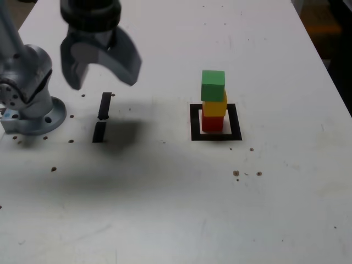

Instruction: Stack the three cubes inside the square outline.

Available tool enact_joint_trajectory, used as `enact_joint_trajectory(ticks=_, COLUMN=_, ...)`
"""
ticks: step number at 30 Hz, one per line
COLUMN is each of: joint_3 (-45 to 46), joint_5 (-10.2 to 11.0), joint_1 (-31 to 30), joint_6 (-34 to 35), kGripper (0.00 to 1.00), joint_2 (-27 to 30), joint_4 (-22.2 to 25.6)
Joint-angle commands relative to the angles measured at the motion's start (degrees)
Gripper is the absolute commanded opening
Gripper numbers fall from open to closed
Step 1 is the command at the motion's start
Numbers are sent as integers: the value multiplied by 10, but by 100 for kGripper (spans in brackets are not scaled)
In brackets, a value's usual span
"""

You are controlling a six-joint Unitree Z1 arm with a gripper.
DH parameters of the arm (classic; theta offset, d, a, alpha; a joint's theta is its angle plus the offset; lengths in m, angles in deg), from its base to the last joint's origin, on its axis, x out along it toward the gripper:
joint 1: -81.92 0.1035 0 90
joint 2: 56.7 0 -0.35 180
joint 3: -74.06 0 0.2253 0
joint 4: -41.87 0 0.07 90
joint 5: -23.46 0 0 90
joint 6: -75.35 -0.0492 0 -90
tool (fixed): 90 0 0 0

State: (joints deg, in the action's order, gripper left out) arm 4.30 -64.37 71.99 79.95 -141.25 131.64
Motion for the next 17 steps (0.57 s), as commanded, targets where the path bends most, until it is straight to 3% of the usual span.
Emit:
enact_joint_trajectory(ticks=1, joint_3=29, joint_5=-1, joint_1=11, joint_6=-8, kGripper=100, joint_2=5, joint_4=-19)
enact_joint_trajectory(ticks=6, joint_3=69, joint_5=-5, joint_1=34, joint_6=-33, kGripper=100, joint_2=6, joint_4=-72)
enact_joint_trajectory(ticks=17, joint_3=112, joint_5=-7, joint_1=59, joint_6=-65, kGripper=100, joint_2=22, joint_4=-115)
